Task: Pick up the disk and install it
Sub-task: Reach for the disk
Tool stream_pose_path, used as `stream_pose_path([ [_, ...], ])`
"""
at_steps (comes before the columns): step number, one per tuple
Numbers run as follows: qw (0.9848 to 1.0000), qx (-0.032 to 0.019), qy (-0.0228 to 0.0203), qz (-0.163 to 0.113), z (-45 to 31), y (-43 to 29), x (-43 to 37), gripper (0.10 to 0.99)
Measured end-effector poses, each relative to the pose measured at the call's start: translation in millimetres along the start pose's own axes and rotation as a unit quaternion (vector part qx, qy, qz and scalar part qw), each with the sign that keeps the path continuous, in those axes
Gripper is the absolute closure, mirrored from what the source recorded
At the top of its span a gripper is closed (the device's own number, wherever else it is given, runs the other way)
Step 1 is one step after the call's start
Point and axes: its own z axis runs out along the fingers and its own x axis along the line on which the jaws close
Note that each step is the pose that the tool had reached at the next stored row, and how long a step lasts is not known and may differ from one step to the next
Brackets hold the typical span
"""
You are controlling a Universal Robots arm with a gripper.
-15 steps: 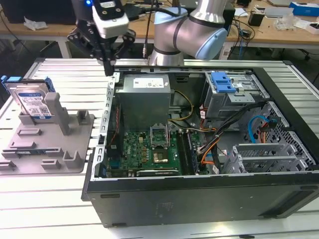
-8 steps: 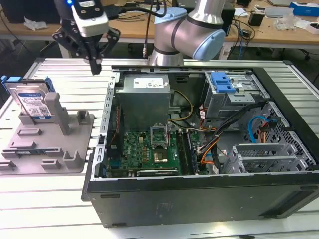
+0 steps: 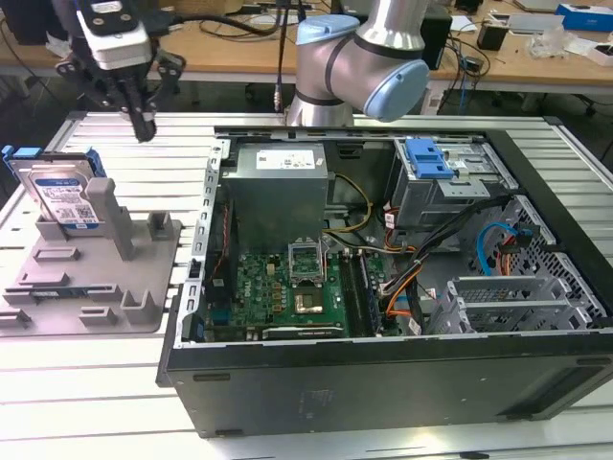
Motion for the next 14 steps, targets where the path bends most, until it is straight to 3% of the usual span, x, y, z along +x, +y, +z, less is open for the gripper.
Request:
stream_pose_path([
  [1, 1.0000, 0.0002, 0.0000, 0.000, 0.4, 1.1, 4.8, 0.980],
  [4, 1.0000, 0.0012, -0.0001, 0.000, 2.4, 8.0, 30.8, 0.980],
  [6, 1.0000, 0.0014, -0.0002, 0.000, 3.4, 11.8, 44.0, 0.980],
  [14, 1.0000, 0.0021, -0.0002, 0.000, 6.0, 23.2, 81.8, 0.980],
])
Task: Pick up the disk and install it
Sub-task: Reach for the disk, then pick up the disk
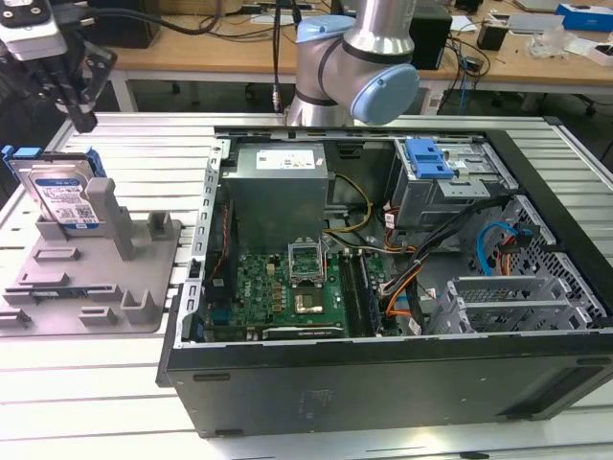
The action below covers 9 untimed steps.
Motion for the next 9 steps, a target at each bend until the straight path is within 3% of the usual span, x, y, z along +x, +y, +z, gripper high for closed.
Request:
stream_pose_path([
  [3, 1.0000, 0.0003, -0.0001, 0.000, 0.7, 2.9, 11.0, 0.980],
  [9, 1.0000, 0.0011, -0.0001, 0.000, 0.6, 2.8, 11.1, 0.980],
])
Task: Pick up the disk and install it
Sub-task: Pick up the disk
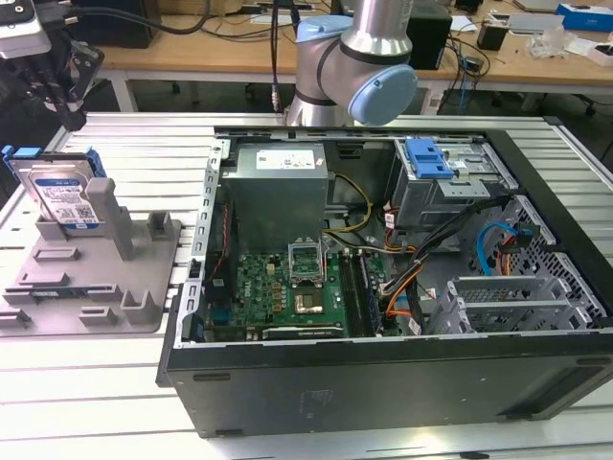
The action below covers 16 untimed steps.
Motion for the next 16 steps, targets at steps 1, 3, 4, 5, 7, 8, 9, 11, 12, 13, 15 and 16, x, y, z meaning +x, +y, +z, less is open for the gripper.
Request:
stream_pose_path([
  [1, 1.0000, 0.0000, 0.0000, 0.000, 0.0, 0.0, 0.0, 0.980],
  [3, 1.0000, 0.0001, 0.0000, 0.000, 0.0, 0.0, 0.0, 0.980],
  [4, 1.0000, 0.0001, 0.0000, 0.000, 0.0, 0.0, 0.0, 0.980],
  [5, 1.0000, 0.0001, 0.0000, 0.000, 0.0, 0.0, 0.0, 0.980],
  [7, 1.0000, 0.0002, 0.0000, 0.000, 0.0, 0.0, 0.1, 0.980],
  [8, 1.0000, 0.0003, 0.0000, 0.000, 0.0, 0.0, 0.1, 0.980],
  [9, 1.0000, 0.0003, 0.0000, 0.000, 0.0, 0.0, 0.1, 0.980],
  [11, 1.0000, 0.0001, 0.0002, -0.008, 0.1, 0.0, 0.5, 0.980],
  [12, 0.9999, 0.0001, 0.0005, -0.013, 0.0, 0.0, 0.6, 0.980],
  [13, 0.9997, 0.0004, 0.0009, -0.025, -0.1, 0.0, 0.7, 0.980],
  [15, 0.9986, 0.0003, 0.0018, -0.053, 0.1, 0.0, 0.7, 0.980],
  [16, 0.9980, 0.0001, 0.0022, -0.063, 0.0, 0.1, 0.7, 0.980],
])
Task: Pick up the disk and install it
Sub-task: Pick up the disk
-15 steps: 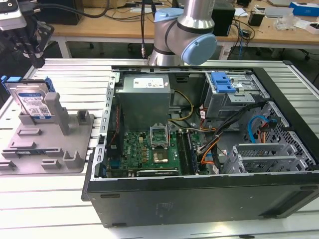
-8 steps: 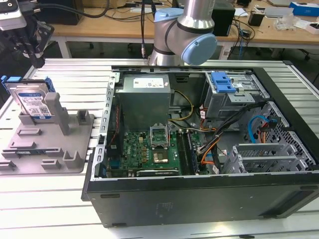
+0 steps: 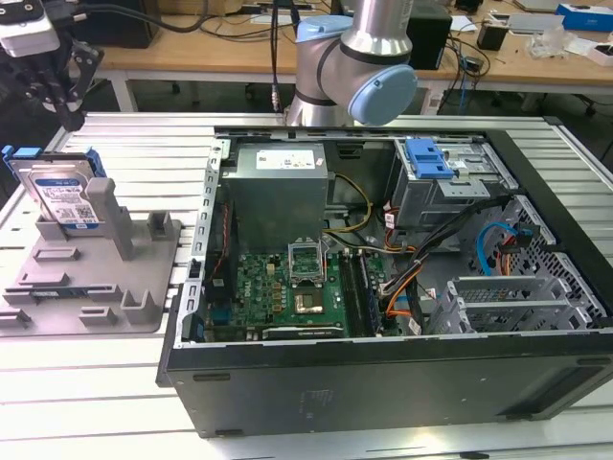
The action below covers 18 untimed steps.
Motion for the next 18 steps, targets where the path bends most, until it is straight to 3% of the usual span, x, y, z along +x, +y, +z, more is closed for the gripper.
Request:
stream_pose_path([
  [4, 0.9985, -0.0013, 0.0017, -0.054, 0.3, -0.1, -0.1, 0.980],
  [8, 0.9956, -0.0022, 0.0030, -0.094, 0.4, -0.1, -0.1, 0.973],
  [11, 0.9913, -0.0031, 0.0043, -0.131, 0.4, -0.1, -0.1, 0.792],
  [13, 0.9881, -0.0037, 0.0050, -0.154, 0.4, -0.1, -0.1, 0.671],
  [16, 0.9785, -0.0050, 0.0067, -0.206, 0.5, -0.1, -0.1, 0.604],
  [18, 0.9739, -0.0054, 0.0074, -0.227, 0.5, -0.1, -0.1, 0.604],
])
